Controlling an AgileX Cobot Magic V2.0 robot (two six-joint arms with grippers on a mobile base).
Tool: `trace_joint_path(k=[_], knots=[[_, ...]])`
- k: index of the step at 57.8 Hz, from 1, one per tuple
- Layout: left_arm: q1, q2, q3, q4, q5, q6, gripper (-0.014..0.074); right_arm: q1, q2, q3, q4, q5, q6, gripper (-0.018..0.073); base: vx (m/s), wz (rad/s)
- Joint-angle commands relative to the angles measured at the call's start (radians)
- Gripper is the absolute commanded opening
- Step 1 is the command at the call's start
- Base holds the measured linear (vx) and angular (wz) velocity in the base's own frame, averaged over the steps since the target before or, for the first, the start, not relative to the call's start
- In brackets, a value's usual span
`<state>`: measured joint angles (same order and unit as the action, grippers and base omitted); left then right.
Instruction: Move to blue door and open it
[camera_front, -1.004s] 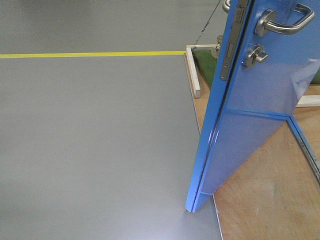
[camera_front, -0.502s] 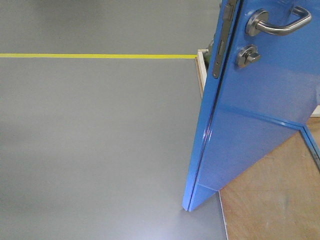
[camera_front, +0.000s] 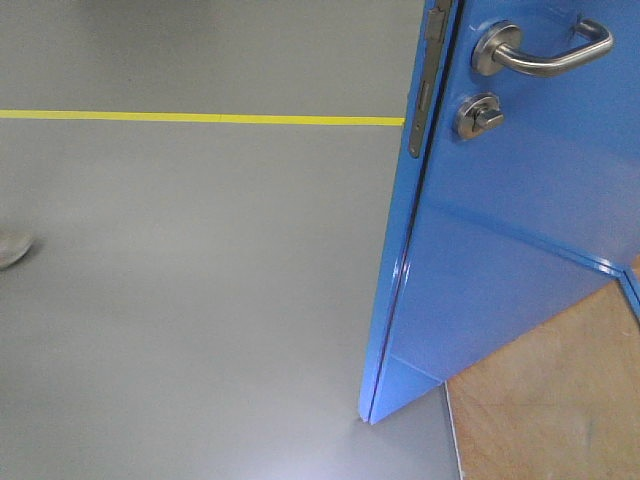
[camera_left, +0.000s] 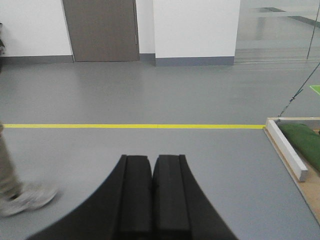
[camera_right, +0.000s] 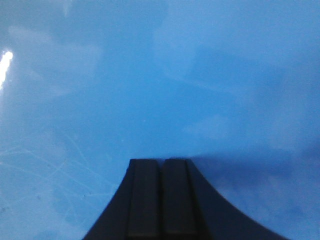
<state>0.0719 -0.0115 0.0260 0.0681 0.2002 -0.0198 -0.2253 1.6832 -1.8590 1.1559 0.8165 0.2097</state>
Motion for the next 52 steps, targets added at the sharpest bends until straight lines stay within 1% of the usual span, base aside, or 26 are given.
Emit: trace_joint_path(k=[1, 52], knots=[[-0.002, -0.014, -0.024, -0.003, -0.083, -0.007, 0.0073, 0.003, -0.033, -0.031, 0.048, -0.072, -0.012, 0.0008, 0.11, 0.05], [-0.002, -0.014, -0.024, -0.003, -0.083, -0.007, 0.0073, 0.003, -0.033, -0.031, 0.048, -0.075, -0.012, 0.0008, 0.12, 0.10]])
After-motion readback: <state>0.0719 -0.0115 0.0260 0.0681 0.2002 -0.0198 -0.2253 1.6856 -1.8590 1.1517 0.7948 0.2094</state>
